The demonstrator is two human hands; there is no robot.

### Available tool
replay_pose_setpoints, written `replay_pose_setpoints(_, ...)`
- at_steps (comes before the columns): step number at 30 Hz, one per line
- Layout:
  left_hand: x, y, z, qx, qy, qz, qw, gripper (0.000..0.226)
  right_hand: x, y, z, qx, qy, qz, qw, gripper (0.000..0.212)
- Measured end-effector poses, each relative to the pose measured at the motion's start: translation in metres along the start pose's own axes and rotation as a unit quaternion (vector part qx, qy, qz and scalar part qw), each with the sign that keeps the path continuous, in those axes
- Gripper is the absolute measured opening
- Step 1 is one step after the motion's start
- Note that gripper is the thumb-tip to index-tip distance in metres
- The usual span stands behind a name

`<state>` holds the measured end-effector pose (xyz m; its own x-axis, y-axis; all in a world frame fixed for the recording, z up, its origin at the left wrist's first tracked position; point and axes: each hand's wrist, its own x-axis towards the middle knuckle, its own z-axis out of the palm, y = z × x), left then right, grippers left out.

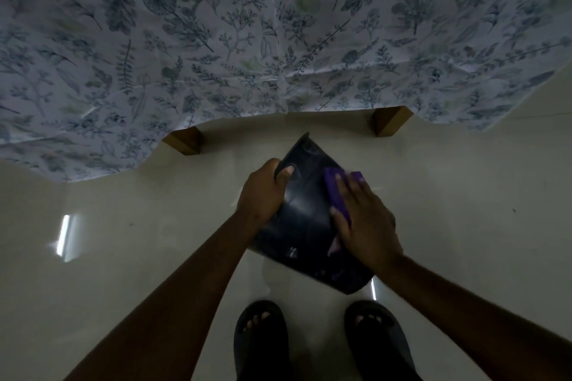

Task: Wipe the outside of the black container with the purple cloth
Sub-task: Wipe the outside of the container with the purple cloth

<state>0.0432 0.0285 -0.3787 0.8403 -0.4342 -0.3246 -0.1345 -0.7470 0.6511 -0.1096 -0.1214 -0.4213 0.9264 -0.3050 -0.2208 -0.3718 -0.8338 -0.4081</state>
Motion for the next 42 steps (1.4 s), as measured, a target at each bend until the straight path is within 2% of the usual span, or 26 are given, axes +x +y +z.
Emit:
replay_pose_setpoints(2,0.016,0.011,0.003,0.013,-0.010,-0.008,1.000,0.034,-0.030,-0.011,0.011,-0.080,0.016,-0.078,0.994,0.066)
replay_pose_setpoints(5,0.024,0.015,0.006,0.026,-0.017,0.000,1.000,0.035,-0.022,-0.006,0.010,-0.079,0.002,-0.112,0.991,0.065)
replay_pose_setpoints(7,0.023,0.015,0.004,0.022,-0.022,0.005,0.999,0.035,0.007,-0.007,-0.001,-0.032,0.006,-0.087,0.996,0.063)
replay_pose_setpoints(10,0.024,0.017,0.005,0.022,-0.010,0.002,1.000,0.034,0.056,-0.008,-0.017,0.103,-0.005,0.026,0.994,0.062)
replay_pose_setpoints(12,0.027,0.017,0.006,0.018,-0.004,-0.009,1.000,0.034,0.050,-0.009,-0.015,0.094,-0.005,0.030,0.995,0.063)
replay_pose_setpoints(15,0.029,0.014,0.006,0.013,-0.014,-0.022,1.000,0.035,-0.008,-0.013,0.003,-0.043,0.008,-0.108,0.993,0.063)
replay_pose_setpoints(18,0.028,0.014,0.009,0.011,-0.011,-0.016,1.000,0.034,-0.027,-0.006,0.013,-0.088,0.000,-0.203,0.975,0.066)
replay_pose_setpoints(20,0.028,0.015,0.009,0.003,-0.009,-0.013,1.000,0.034,-0.004,-0.005,0.004,-0.067,0.003,-0.179,0.981,0.063)
replay_pose_setpoints(22,0.023,0.010,0.009,-0.004,-0.010,-0.015,1.000,0.034,0.032,-0.007,-0.005,0.017,0.008,-0.088,0.996,0.059)
replay_pose_setpoints(24,0.015,0.005,0.006,-0.009,-0.004,-0.015,1.000,0.033,0.063,-0.007,-0.012,0.133,-0.013,0.019,0.991,0.057)
replay_pose_setpoints(25,0.012,0.002,0.005,-0.010,0.001,-0.017,1.000,0.033,0.067,-0.007,-0.012,0.154,-0.017,0.038,0.987,0.057)
replay_pose_setpoints(27,0.014,0.001,0.005,-0.007,0.001,-0.026,1.000,0.034,0.053,-0.008,-0.009,0.093,-0.018,0.008,0.996,0.061)
replay_pose_setpoints(29,0.024,0.006,0.007,0.004,-0.003,-0.035,0.999,0.035,0.018,-0.011,-0.001,-0.003,0.005,-0.078,0.997,0.064)
replay_pose_setpoints(32,0.029,0.016,0.008,0.011,0.017,-0.030,0.999,0.036,-0.003,-0.006,0.003,-0.032,0.018,-0.109,0.993,0.063)
replay_pose_setpoints(34,0.018,0.012,0.001,-0.019,0.002,-0.025,1.000,0.036,0.015,0.001,-0.006,-0.021,0.022,-0.083,0.996,0.063)
replay_pose_setpoints(38,-0.013,-0.014,-0.006,0.037,-0.038,-0.001,0.999,0.040,0.065,0.024,-0.025,0.139,0.026,0.065,0.988,0.058)
replay_pose_setpoints(40,-0.010,-0.017,-0.001,0.045,-0.012,0.000,0.999,0.041,0.056,0.017,-0.020,0.130,0.029,0.096,0.986,0.061)
replay_pose_setpoints(42,0.001,-0.014,0.002,0.062,0.011,0.007,0.998,0.042,0.019,-0.003,-0.004,0.033,0.032,0.051,0.998,0.066)
